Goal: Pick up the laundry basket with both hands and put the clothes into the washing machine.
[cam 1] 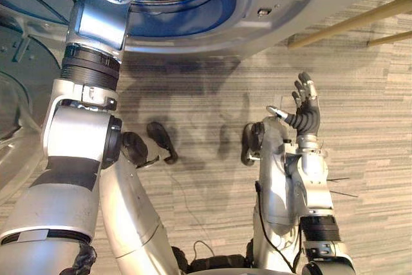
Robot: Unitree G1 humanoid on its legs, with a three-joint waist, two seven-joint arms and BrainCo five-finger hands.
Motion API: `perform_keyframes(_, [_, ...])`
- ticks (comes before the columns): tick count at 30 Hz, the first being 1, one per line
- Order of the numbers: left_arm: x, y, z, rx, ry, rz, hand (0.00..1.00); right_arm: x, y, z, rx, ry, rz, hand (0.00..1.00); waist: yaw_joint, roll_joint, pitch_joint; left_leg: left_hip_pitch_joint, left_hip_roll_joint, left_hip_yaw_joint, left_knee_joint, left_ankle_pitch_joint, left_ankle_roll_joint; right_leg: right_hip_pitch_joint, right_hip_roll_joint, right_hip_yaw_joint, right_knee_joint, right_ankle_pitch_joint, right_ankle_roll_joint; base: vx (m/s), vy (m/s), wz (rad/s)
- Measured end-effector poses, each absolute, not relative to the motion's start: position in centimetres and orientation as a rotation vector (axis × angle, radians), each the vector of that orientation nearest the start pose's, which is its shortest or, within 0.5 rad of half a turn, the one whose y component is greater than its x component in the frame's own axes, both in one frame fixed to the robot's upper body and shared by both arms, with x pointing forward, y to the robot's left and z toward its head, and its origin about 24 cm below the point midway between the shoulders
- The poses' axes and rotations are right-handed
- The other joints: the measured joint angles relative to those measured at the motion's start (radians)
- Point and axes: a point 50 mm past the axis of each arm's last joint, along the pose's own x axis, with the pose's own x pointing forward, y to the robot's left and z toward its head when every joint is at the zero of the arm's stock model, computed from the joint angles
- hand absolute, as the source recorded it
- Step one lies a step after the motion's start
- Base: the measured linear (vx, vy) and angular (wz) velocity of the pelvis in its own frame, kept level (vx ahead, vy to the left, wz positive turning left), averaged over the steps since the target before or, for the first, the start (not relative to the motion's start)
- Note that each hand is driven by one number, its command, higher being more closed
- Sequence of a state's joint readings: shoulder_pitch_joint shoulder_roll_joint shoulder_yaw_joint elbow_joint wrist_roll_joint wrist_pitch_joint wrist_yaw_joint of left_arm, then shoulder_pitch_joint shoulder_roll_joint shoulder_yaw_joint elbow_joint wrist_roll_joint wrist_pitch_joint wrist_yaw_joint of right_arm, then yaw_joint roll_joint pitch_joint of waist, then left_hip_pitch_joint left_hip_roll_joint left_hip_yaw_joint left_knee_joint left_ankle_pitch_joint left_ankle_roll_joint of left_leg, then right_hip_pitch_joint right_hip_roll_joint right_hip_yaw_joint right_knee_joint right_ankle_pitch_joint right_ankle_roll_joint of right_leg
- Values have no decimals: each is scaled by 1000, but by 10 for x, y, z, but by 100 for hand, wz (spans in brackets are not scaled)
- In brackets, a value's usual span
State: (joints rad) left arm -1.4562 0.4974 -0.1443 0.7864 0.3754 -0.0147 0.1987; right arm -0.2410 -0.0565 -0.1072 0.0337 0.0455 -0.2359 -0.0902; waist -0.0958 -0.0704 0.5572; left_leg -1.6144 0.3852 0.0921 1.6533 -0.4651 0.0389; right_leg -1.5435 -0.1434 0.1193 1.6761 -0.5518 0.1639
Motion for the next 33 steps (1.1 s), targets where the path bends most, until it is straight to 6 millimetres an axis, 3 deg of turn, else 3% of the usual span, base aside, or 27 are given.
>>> perform_keyframes(2, [390, 172, 385, 867, -652, 344, 0, 288, -172, 121, 24, -443, -115, 0, -1, -1, 1, -13, 1, -10, 6, 0, 1, -6, 3, -6, 0, 0, 0, 45, -16, -8])
perform_keyframes(7, [390, 176, 387, 887, -617, 338, 0, 286, -172, 122, 22, -448, -85, 0, 1, -4, 2, -24, 1, -11, 6, 0, 1, -15, 2, -8, -1, 0, 0, 45, -12, -1])
perform_keyframes(15, [371, 173, 410, 803, -761, 389, 0, 277, -178, 110, 17, -426, -107, 0, 4, -4, 1, -21, -13, -13, -48, 22, 4, 5, -12, -34, -52, 4, -3, 26, -9, 5])
perform_keyframes(18, [357, 177, 400, 721, -869, 452, 0, 275, -174, 105, 37, -414, -116, 0, 9, -2, 1, 7, -21, -14, -81, 29, -2, 37, -17, -47, -83, 4, -4, 72, -21, 7])
perform_keyframes(21, [348, 191, 364, 596, -878, 515, 0, 275, -169, 102, 52, -401, -123, 0, 26, 0, -1, 55, -28, -12, -132, 42, -15, 83, -21, -64, -126, 7, -10, 62, -38, 10])
perform_keyframes(23, [345, 199, 323, 510, -812, 528, 0, 275, -169, 102, 31, -400, -127, 0, 38, 4, -5, 96, -41, -12, -188, 63, -27, 128, -34, -86, -168, 12, -24, 48, -65, 21])
perform_keyframes(24, [344, 201, 312, 485, -792, 532, 0, 275, -169, 102, 25, -401, -129, 0, 47, 5, -6, 106, -41, -14, -200, 68, -30, 139, -34, -92, -179, 14, -28, 37, -68, 9])
perform_keyframes(25, [343, 200, 294, 458, -760, 524, 0, 275, -169, 101, 24, -399, -134, 0, 57, 4, -7, 123, -44, -13, -217, 75, -35, 154, -34, -96, -192, 16, -30, 36, -79, 13])
perform_keyframes(26, [339, 198, 264, 417, -698, 504, 0, 275, -168, 101, 19, -396, -142, 0, 62, 6, -18, 145, -54, -13, -244, 85, -41, 176, -37, -103, -211, 16, -34, 35, -77, 15])
perform_keyframes(28, [335, 194, 235, 383, -633, 482, 0, 275, -167, 101, 9, -393, -142, 0, 69, 7, -23, 169, -54, -16, -264, 90, -47, 203, -39, -114, -229, 18, -44, 29, -57, 9])
perform_keyframes(29, [330, 187, 208, 356, -567, 455, 0, 274, -168, 99, -1, -385, -146, 0, 72, 10, -43, 186, -55, -17, -282, 91, -50, 221, -38, -122, -246, 19, -49, 28, -49, 3])
perform_keyframes(33, [310, 170, 139, 265, -375, 386, 0, 268, -170, 87, -13, -330, -158, 0, 84, 23, -171, 185, -57, -12, -326, 98, -61, 215, -37, -133, -285, 23, -59, 49, -40, 0])
